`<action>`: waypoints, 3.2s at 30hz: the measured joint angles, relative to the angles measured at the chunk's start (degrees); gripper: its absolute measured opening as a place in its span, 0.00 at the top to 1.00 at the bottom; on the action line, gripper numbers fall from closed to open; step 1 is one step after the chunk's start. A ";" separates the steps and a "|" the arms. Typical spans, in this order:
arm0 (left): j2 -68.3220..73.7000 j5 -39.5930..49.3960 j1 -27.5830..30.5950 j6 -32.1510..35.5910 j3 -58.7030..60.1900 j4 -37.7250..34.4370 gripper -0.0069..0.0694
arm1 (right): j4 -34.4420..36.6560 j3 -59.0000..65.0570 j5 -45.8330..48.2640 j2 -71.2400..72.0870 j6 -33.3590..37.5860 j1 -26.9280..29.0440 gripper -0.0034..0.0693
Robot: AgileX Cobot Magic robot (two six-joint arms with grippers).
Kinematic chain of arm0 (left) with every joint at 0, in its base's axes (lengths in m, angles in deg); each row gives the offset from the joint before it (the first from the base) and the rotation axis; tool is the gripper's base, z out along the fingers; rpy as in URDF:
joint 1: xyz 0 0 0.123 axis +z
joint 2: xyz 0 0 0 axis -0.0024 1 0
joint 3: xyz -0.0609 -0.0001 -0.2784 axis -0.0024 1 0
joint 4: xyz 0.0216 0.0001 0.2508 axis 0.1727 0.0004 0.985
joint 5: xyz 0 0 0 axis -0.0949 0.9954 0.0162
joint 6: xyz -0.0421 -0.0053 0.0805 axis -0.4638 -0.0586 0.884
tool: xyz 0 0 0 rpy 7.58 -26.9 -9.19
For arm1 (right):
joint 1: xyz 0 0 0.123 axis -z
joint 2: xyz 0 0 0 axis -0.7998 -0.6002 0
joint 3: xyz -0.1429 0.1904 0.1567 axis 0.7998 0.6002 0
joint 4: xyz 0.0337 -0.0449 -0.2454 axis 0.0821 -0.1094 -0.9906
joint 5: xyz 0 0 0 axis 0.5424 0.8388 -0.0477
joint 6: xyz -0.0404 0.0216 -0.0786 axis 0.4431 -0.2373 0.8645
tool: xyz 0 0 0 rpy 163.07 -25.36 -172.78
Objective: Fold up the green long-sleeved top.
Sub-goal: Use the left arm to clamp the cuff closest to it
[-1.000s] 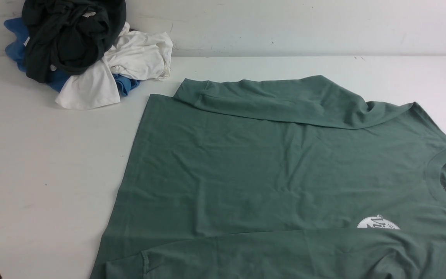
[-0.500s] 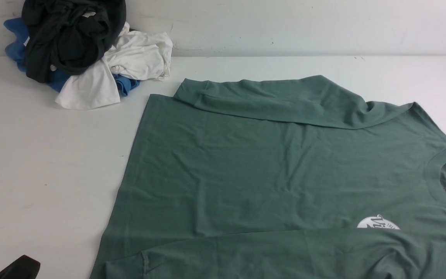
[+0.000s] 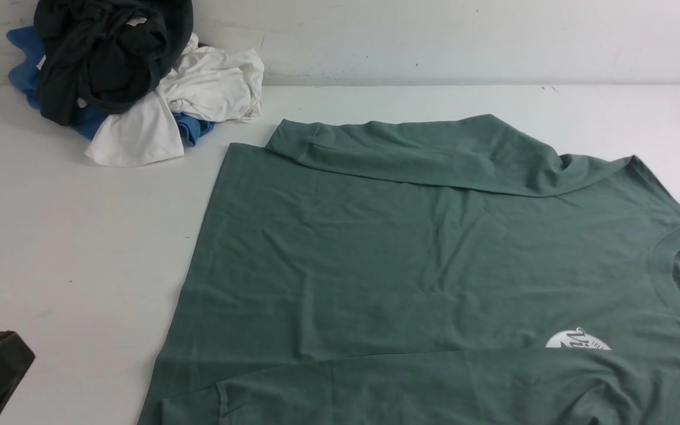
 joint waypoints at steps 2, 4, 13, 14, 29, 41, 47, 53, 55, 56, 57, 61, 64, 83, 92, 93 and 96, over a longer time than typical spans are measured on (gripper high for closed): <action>5.65 5.27 0.00 0.50 -4.62 5.35 0.92 | -1.00 -3.62 -0.33 -2.76 5.20 0.00 0.97; 12.74 12.25 0.00 0.81 -11.34 12.54 0.92 | -3.47 -8.44 -0.28 -7.63 10.95 0.00 0.97; 30.99 31.45 -7.99 1.09 -27.19 35.23 0.92 | -10.70 -29.45 15.11 -30.98 21.57 -0.72 0.97; 32.49 32.32 -10.34 1.09 -27.34 36.19 0.92 | -10.64 -31.14 18.69 -33.29 21.78 -1.89 0.97; 54.14 35.37 -24.19 1.32 -29.10 41.43 0.90 | -10.57 -37.71 48.06 -47.14 23.26 -14.48 0.97; 73.67 33.23 -33.66 6.88 -38.91 50.31 0.55 | -8.38 -37.71 48.28 -45.66 24.03 -18.01 0.97; 85.67 28.12 -33.80 7.08 -39.15 53.22 0.37 | -10.24 -37.71 48.42 -45.66 24.99 -22.25 0.97; 92.09 24.49 -33.80 7.08 -39.20 56.53 0.36 | -10.64 -37.71 48.42 -45.66 24.99 -22.54 0.97; 93.68 24.11 -33.80 7.08 -39.20 56.62 0.36 | -10.64 -37.71 48.42 -45.66 24.99 -22.54 0.97; 94.42 23.98 -33.80 7.08 -39.20 56.62 0.36 | -10.70 -37.71 48.42 -45.66 24.99 -22.54 0.97; 94.95 23.82 -33.80 7.08 -39.20 56.62 0.36 | -10.70 -37.71 48.42 -45.66 24.99 -22.54 0.97; 96.06 24.46 -33.80 7.08 -39.92 55.77 0.36 | -10.87 -37.71 48.42 -45.66 24.99 -22.54 0.97; 96.12 24.71 -33.80 7.08 -40.11 55.14 0.37 | -10.87 -37.71 48.42 -45.66 24.99 -22.54 0.97; 94.88 27.95 -33.36 4.48 -40.53 47.91 0.52 | -11.06 -37.71 48.42 -45.66 25.04 -22.54 0.97; 94.88 27.72 -26.36 4.94 -40.53 43.44 0.45 | -11.06 -37.71 48.42 -45.66 25.04 -22.54 0.97; 94.88 27.72 -25.75 5.25 -40.53 42.76 0.45 | -11.06 -37.71 48.42 -45.66 25.04 -22.54 0.97; 94.88 27.65 -25.07 6.68 -40.53 40.79 0.45 | -11.06 -37.71 48.42 -45.66 25.04 -22.54 0.97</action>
